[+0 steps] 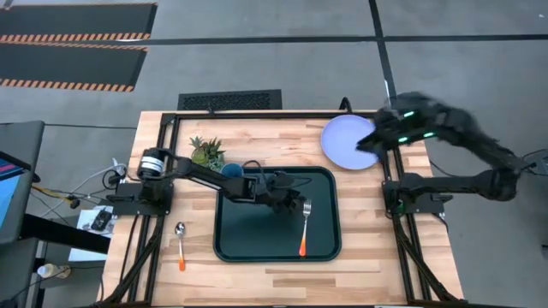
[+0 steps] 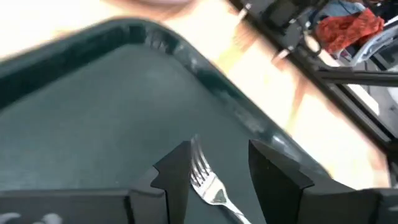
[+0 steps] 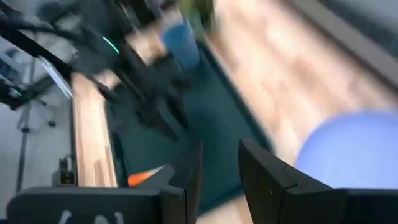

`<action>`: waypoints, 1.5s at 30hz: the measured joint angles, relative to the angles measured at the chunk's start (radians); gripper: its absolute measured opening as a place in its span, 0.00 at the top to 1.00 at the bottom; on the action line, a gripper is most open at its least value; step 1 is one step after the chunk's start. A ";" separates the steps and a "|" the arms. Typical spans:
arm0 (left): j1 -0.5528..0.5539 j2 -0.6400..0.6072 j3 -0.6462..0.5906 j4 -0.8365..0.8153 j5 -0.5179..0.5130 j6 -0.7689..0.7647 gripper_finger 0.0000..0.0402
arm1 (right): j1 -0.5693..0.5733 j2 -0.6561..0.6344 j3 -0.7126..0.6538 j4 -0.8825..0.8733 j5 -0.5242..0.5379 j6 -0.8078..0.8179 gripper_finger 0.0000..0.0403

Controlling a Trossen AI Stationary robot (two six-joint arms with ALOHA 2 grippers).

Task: Pick and place plate/cup/fork/spoon on tray
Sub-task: Put the orange fork on the bottom right of the black tray

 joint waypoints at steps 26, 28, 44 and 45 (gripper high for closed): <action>-0.026 -0.401 0.000 -0.392 -0.166 0.135 0.99 | 0.467 0.504 -0.526 0.674 0.153 0.215 0.97; -0.026 -0.408 0.000 -0.393 -0.168 0.135 0.99 | 0.473 0.547 -0.526 0.687 0.153 0.215 0.97; -0.044 -0.411 0.000 -0.428 -0.173 0.126 0.98 | 0.479 0.705 -0.526 0.802 0.146 0.209 0.97; -0.044 -0.411 0.000 -0.428 -0.173 0.126 0.98 | 0.479 0.708 -0.526 0.801 0.145 0.208 0.97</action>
